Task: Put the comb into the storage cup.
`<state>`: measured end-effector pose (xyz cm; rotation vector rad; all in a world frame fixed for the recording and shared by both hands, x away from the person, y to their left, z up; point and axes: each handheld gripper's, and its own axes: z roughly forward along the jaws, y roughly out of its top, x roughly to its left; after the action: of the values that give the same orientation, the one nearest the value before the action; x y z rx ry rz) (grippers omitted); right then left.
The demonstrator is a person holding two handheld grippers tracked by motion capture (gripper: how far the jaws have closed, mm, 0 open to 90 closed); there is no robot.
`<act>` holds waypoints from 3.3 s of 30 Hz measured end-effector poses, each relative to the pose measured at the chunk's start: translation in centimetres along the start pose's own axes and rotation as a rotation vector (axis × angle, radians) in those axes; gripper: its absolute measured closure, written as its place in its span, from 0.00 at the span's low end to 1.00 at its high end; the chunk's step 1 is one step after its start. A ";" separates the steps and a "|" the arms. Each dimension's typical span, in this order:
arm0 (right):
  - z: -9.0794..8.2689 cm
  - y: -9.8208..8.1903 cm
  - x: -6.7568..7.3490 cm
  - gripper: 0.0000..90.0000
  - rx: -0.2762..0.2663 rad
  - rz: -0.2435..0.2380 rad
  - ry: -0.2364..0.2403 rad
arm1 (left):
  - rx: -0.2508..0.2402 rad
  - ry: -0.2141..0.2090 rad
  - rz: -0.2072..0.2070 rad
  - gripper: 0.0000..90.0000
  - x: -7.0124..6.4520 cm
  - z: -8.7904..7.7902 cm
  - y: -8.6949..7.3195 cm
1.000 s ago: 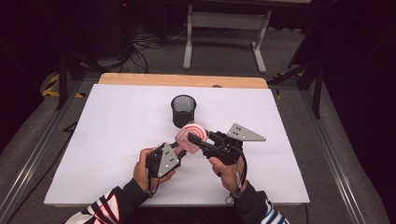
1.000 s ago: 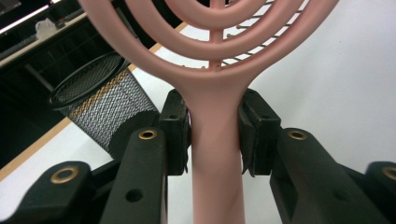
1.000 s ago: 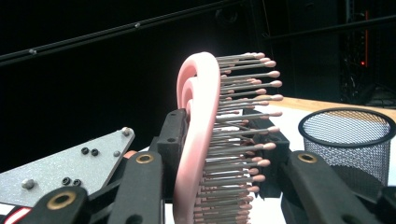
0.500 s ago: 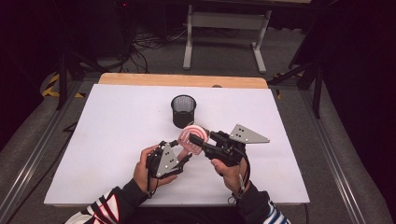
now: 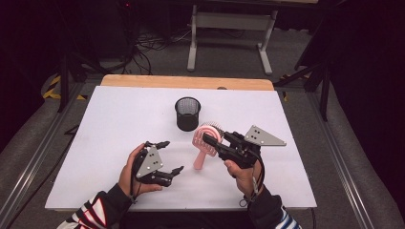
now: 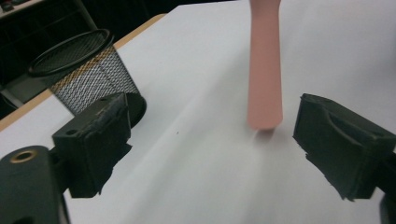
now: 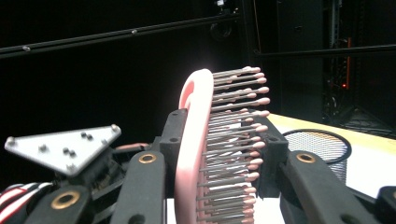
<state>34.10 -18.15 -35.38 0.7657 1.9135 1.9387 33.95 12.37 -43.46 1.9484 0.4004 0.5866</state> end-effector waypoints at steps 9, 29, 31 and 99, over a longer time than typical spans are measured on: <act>-0.5 0.1 -0.6 0.71 0.004 -0.012 -0.031 | 0.013 0.033 -0.051 0.09 2.2 -3.5 -2.4; -0.4 0.7 -1.7 0.71 -0.022 -0.039 -0.081 | 0.011 0.084 -0.157 0.05 3.5 -7.4 -6.0; -0.3 0.9 -1.9 0.71 -0.022 -0.045 -0.088 | 0.028 0.088 -0.144 0.05 3.5 -7.5 -6.2; 5.6 8.8 -5.2 0.71 -0.132 -0.147 -0.210 | 0.030 0.043 -0.155 0.05 3.2 -7.2 -6.5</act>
<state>42.83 -17.01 -27.68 0.7371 1.6527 1.7984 32.40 22.09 -45.98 1.9152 0.5852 0.5256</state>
